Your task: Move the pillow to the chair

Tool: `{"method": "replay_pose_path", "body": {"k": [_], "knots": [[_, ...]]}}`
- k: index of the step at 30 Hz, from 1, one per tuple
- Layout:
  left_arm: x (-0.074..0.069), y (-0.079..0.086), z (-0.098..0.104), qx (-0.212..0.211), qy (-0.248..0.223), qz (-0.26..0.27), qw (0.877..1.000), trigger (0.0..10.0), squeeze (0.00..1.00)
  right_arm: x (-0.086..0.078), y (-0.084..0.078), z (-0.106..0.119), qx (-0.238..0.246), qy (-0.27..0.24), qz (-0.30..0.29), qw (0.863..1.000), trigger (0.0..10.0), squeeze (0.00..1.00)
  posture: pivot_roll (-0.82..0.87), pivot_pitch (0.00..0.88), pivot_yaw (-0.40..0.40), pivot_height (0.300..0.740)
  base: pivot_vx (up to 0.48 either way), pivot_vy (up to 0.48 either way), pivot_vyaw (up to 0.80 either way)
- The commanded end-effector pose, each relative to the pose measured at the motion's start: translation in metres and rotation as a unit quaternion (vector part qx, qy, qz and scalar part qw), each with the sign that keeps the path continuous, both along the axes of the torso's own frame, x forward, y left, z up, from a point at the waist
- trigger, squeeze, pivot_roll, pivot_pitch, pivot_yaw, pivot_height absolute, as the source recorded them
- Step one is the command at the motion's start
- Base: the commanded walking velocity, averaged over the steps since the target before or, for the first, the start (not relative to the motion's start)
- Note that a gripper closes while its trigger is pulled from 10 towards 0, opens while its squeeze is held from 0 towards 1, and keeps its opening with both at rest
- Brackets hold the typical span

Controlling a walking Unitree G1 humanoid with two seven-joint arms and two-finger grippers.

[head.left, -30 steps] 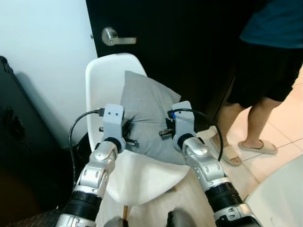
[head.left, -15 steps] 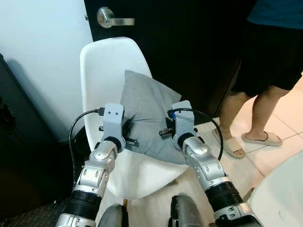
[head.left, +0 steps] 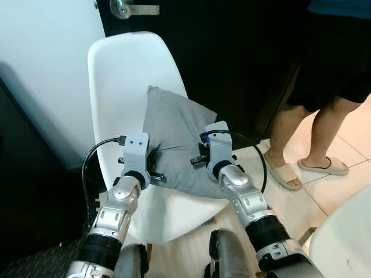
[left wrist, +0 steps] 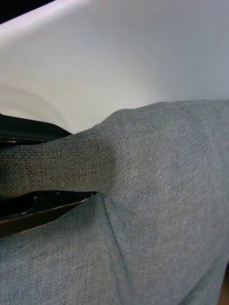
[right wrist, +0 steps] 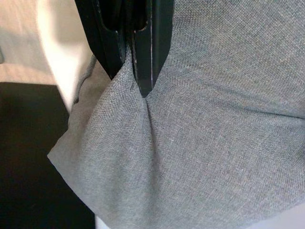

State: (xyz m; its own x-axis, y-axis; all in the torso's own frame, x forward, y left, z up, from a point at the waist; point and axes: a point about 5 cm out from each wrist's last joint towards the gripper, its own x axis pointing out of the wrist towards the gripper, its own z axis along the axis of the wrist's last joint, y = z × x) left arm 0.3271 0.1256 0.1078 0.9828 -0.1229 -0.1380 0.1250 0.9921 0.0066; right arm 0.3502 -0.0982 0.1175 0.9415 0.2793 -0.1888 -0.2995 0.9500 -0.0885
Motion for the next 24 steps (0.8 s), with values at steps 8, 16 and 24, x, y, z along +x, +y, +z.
{"method": "replay_pose_path", "body": {"k": [8,16,24], "knots": [[-0.006,0.058,-0.023,0.035,0.016,0.120,0.992,10.0,0.00,0.010,-0.018,-0.008,-0.054,0.000,-0.015,0.998,10.0,0.00,0.02,0.047,0.000,0.560,0.000,0.000,0.00],[-0.017,0.056,-0.060,0.072,0.128,0.080,0.986,10.0,0.00,-0.004,-0.013,-0.049,-0.165,0.090,0.073,0.980,10.0,0.00,0.03,0.040,-0.005,0.560,0.000,0.000,0.00],[-0.025,0.051,-0.075,0.078,0.171,0.077,0.979,10.0,0.00,-0.006,-0.011,-0.054,-0.151,0.097,0.080,0.980,10.0,0.00,0.03,0.043,-0.001,0.560,0.000,0.000,0.00]]}}
